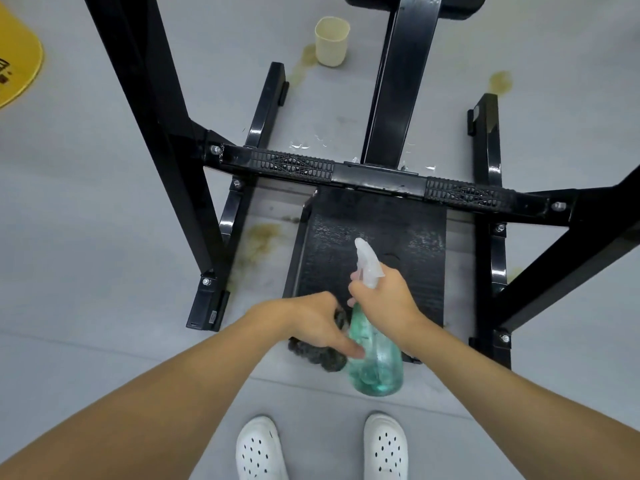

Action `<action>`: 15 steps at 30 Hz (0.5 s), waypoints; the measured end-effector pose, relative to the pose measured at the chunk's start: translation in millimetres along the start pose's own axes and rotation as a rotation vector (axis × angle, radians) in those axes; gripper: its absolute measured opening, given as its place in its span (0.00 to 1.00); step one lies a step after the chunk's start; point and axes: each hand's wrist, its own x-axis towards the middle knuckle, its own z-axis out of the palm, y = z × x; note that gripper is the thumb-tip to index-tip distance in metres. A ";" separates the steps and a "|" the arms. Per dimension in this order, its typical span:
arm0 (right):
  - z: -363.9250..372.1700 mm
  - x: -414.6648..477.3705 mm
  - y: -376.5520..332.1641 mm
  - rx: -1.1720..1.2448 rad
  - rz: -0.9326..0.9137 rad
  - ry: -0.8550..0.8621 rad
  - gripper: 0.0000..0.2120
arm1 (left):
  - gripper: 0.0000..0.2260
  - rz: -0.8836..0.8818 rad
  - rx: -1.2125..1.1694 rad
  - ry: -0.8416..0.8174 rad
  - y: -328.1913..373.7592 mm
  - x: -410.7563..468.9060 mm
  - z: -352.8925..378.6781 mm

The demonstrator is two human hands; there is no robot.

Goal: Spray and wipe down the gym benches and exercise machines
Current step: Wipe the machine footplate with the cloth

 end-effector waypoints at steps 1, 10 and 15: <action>1.0 2.4 2.8 -0.024 0.042 -0.008 0.03 | 0.20 -0.038 0.031 -0.007 -8.4 -0.4 -0.5; -6.1 15.1 25.9 -0.193 0.206 0.105 0.08 | 0.18 -0.064 -0.044 0.051 -36.1 1.1 9.3; -40.8 8.5 50.5 -0.138 0.309 0.260 0.06 | 0.20 -0.059 -0.054 0.040 -28.2 4.1 13.6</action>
